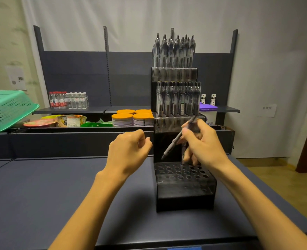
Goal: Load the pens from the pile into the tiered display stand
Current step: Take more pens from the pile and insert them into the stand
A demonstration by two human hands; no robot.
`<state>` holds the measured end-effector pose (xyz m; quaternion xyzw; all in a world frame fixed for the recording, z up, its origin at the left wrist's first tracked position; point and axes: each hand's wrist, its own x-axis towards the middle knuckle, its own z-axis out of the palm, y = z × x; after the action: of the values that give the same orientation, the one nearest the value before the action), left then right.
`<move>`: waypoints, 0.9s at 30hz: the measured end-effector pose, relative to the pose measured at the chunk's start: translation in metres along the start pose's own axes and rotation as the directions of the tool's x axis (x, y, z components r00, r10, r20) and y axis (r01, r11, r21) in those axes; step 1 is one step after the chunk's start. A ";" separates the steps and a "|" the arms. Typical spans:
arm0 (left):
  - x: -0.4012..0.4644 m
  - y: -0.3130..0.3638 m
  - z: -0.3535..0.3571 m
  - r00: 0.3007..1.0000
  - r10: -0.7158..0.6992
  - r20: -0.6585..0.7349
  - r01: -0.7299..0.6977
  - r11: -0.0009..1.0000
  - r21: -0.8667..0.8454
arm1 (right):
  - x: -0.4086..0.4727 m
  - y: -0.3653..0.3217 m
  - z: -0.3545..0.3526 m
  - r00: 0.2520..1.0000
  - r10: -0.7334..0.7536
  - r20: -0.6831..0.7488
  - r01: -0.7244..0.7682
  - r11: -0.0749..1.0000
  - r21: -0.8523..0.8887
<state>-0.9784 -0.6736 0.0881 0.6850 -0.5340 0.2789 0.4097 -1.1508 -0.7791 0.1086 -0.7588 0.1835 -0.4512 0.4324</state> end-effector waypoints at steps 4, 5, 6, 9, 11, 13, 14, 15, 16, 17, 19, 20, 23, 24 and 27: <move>-0.007 -0.002 0.000 0.998 -0.008 0.063 0.005 0.998 0.059 | 0.000 -0.005 -0.006 0.988 -0.108 -0.110 0.086 0.978 -0.188; -0.008 -0.002 0.000 0.997 -0.009 0.073 0.004 0.997 0.078 | 0.000 -0.007 -0.007 0.984 -0.128 -0.120 0.098 0.968 -0.231; -0.009 -0.003 0.001 0.996 -0.011 0.084 0.003 0.996 0.094 | 0.001 -0.008 -0.007 0.982 -0.142 -0.121 0.105 0.957 -0.270; -0.012 -0.004 0.003 0.991 -0.027 0.132 0.012 0.994 0.112 | 0.001 -0.008 -0.005 0.985 -0.143 -0.097 0.096 0.921 -0.377; -0.015 -0.005 0.004 0.987 -0.037 0.158 0.019 0.993 0.117 | 0.001 -0.007 -0.002 0.988 -0.140 -0.069 0.093 0.884 -0.459; -0.017 -0.005 0.004 0.984 -0.043 0.171 0.022 0.992 0.123 | 0.000 -0.005 0.001 0.991 -0.124 -0.041 0.086 0.855 -0.512; -0.018 -0.005 0.004 0.984 -0.044 0.175 0.023 0.992 0.121 | 0.000 -0.003 0.003 0.992 -0.118 -0.035 0.081 0.838 -0.540; -0.018 -0.004 0.005 0.983 -0.043 0.178 0.023 0.993 0.116 | 0.000 -0.002 0.003 0.993 -0.114 -0.037 0.073 0.821 -0.567; -0.018 -0.004 0.005 0.983 -0.044 0.179 0.024 0.993 0.114 | 0.000 -0.001 0.004 0.992 -0.115 -0.045 0.066 0.802 -0.593; -0.019 -0.004 0.005 0.982 -0.045 0.181 0.025 0.993 0.113 | 0.000 0.000 0.005 0.991 -0.120 -0.055 0.061 0.786 -0.615; -0.019 -0.004 0.005 0.982 -0.045 0.182 0.025 0.994 0.108 | -0.002 0.000 0.006 0.989 -0.126 -0.074 0.053 0.778 -0.626; -0.019 -0.004 0.006 0.982 -0.044 0.183 0.025 0.994 0.107 | -0.003 0.000 0.007 0.988 -0.134 -0.081 0.055 0.779 -0.624; -0.020 -0.004 0.006 0.982 -0.048 0.185 0.027 0.993 0.114 | -0.003 0.000 0.007 0.979 -0.189 -0.074 0.090 0.730 -0.678; -0.020 -0.004 0.007 0.981 -0.052 0.185 0.029 0.992 0.121 | -0.003 0.000 0.007 0.978 -0.198 -0.068 0.096 0.713 -0.695; -0.021 -0.006 0.009 0.980 -0.064 0.186 0.039 0.990 0.132 | -0.001 0.001 0.007 0.977 -0.200 -0.068 0.095 0.702 -0.706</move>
<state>-0.9793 -0.6699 0.0651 0.7469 -0.5338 0.2351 0.3193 -1.1454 -0.7759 0.1062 -0.8445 0.3087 -0.4333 0.0620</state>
